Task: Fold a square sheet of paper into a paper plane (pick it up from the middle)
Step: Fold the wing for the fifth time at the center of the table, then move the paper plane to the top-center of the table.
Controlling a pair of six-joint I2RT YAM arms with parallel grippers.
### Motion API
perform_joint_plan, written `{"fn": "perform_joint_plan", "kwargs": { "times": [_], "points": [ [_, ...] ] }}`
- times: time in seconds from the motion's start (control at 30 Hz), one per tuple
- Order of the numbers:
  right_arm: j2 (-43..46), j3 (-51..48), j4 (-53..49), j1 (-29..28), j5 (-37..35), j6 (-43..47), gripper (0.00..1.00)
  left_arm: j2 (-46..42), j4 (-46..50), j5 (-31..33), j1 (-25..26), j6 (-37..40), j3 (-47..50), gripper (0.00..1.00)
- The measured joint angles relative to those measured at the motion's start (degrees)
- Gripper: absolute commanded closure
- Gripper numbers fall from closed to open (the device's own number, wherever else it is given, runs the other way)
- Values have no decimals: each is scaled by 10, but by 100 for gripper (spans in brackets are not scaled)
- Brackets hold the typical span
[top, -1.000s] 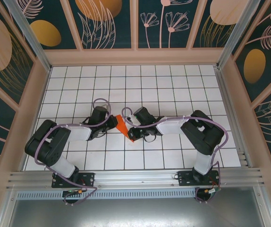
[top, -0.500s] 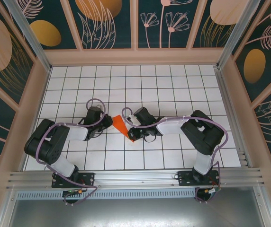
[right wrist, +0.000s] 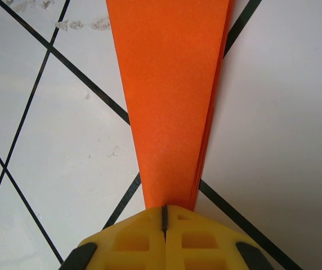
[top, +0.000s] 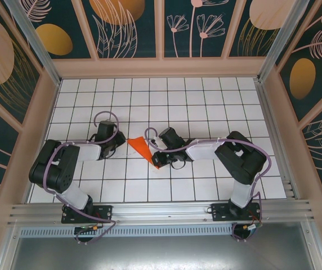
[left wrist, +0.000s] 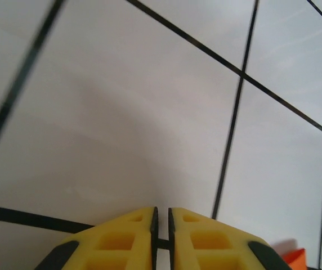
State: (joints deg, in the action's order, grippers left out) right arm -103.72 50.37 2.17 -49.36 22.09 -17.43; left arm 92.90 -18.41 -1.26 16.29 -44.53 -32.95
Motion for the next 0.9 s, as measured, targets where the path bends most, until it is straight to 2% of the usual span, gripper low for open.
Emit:
{"fn": "perform_joint_plan", "kwargs": {
  "times": [0.1,0.3,0.5,0.73,0.9],
  "points": [
    [2,4,-6,-2,-2,-10,98,-23,35,15,-3,8,-5,69],
    [33,9,-29,-6,-30,-40,65,-112,96,16,-2,12,-10,51],
    [140,5,-11,33,-52,-60,46,-197,138,0,10,-5,-8,31],
    [211,-61,29,123,-107,-48,25,-231,189,6,80,-42,-12,9],
    [212,-110,49,163,-137,-37,20,-188,227,31,149,-90,-32,4]
  ]
}}
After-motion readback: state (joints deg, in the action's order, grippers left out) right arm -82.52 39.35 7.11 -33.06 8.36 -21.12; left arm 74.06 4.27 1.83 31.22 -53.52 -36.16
